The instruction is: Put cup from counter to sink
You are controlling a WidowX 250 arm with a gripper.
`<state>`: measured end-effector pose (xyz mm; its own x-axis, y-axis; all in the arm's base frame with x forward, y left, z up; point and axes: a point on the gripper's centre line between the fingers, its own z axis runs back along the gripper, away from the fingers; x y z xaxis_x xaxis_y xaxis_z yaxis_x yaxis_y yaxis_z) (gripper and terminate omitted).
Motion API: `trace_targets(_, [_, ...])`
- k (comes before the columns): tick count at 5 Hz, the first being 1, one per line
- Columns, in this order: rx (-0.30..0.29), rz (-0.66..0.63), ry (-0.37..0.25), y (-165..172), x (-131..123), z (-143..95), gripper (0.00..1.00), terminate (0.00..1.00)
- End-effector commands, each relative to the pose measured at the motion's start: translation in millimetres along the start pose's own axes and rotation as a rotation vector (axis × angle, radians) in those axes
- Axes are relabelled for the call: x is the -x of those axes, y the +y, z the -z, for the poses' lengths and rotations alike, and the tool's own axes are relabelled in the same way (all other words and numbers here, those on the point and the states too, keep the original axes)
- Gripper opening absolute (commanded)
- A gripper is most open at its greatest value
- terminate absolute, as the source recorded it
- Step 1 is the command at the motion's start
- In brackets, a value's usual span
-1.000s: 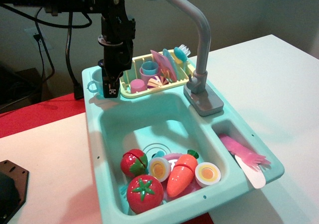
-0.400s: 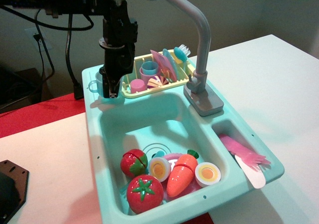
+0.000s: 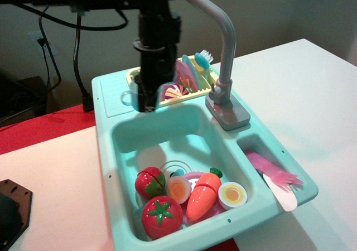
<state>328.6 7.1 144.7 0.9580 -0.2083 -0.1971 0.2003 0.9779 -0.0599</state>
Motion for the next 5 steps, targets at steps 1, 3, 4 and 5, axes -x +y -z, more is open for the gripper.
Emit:
trace_targets(1, [0.017, 0.035, -0.044, -22.7, -23.6, -7.8, 0.00, 0.00])
trace_targets(3, [0.044, 0.043, -0.005, -33.0, -31.2, 26.3, 0.00, 0.00])
trace_targets(4, [0.029, -0.003, 0.009, -23.8, -22.1, 40.1, 0.00, 0.00])
trace_targets(5, [0.046, -0.041, -0.016, -14.6, -4.7, 28.9, 1.00, 1.00])
